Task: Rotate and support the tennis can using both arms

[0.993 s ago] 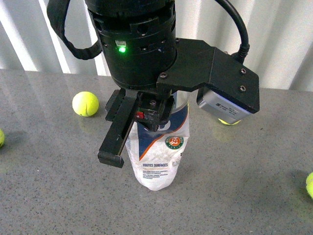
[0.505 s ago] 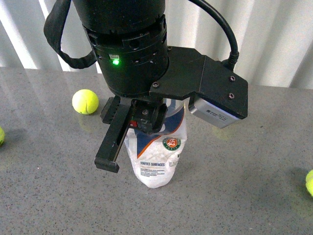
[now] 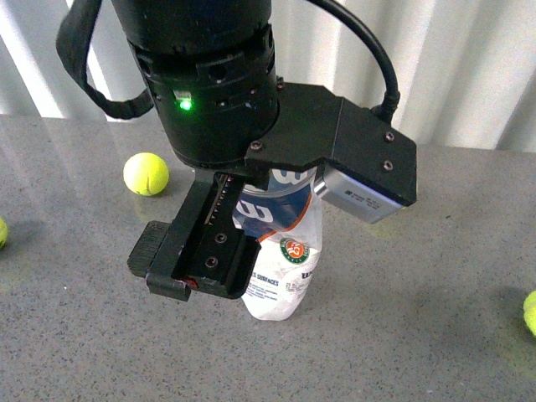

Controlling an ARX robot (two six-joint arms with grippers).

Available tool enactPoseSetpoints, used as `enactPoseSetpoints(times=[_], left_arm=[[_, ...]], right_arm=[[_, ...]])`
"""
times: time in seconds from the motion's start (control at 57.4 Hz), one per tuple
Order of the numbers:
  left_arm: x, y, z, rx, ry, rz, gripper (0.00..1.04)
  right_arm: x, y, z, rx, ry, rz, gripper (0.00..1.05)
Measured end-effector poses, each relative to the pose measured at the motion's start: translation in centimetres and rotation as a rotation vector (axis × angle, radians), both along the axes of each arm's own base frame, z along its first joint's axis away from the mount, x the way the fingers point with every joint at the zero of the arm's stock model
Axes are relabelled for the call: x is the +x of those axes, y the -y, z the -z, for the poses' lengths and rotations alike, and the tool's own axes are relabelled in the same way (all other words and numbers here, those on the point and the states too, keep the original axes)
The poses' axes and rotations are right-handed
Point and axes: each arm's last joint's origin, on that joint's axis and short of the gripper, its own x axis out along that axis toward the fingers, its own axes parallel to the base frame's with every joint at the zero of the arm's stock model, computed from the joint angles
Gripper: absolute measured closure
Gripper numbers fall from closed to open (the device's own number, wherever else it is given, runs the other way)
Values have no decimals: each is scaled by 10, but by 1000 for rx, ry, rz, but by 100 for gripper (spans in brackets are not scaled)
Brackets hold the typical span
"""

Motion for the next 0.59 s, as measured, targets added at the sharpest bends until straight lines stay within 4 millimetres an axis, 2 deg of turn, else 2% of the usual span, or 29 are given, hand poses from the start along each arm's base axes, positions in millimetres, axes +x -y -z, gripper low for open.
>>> enactPoseSetpoints(times=[0.192, 0.331, 0.383, 0.453, 0.558, 0.592], left_arm=[[-2, 0, -28, -75, 22, -9, 7], [-6, 1, -66, -220, 68, -10, 7], [-11, -2, -89, -318, 99, -9, 7], [-21, -13, -124, -480, 165, -17, 7], [-34, -33, -156, -655, 233, -39, 7], [-43, -45, -168, -747, 257, -70, 7]], right_arm=[[0, 0, 0, 0, 0, 0, 7], [0, 0, 0, 0, 0, 0, 7], [0, 0, 0, 0, 0, 0, 7], [0, 0, 0, 0, 0, 0, 7], [0, 0, 0, 0, 0, 0, 7], [0, 0, 0, 0, 0, 0, 7]])
